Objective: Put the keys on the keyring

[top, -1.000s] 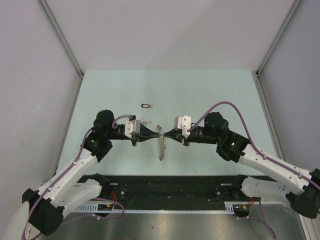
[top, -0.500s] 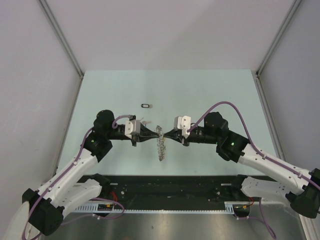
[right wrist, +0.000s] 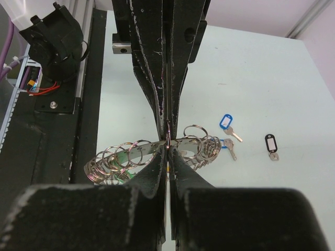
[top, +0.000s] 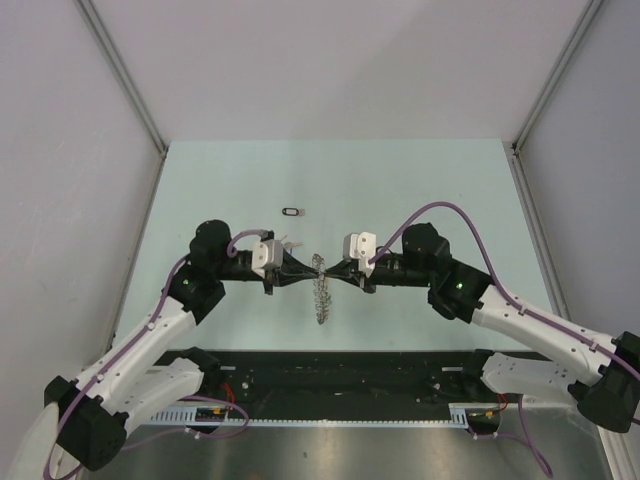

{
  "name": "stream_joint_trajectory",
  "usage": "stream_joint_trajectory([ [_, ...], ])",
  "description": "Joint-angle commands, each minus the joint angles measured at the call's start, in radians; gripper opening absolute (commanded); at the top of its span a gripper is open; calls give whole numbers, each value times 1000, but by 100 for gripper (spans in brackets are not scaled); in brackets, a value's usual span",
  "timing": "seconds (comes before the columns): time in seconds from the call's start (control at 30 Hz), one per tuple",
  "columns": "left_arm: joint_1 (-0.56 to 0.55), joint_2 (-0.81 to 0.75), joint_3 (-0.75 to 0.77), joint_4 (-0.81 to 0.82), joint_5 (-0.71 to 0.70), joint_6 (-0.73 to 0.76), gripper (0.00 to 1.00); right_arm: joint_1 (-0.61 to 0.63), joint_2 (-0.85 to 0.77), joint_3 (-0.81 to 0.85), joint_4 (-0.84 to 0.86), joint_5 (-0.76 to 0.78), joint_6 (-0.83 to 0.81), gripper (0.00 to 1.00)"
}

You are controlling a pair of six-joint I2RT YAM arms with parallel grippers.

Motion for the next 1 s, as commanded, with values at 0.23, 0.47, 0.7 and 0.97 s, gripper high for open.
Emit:
stream_joint_trajectory([
  [0.23, -22, -2, 70, -21, -57, 1, 0, 33, 2, 45, 28, 17, -24, 0],
  [0.47, -53, 20, 117, -119, -172, -111, 0, 53, -11, 46, -16, 88, -57, 0],
  [0.7, -77, 0, 96, -195, -196, -91, 0, 58, -15, 44, -6, 99, -56, 0],
  [0.97, -103, 11, 110, -267, -189, -16, 0, 61, -15, 53, -9, 90, -51, 0],
])
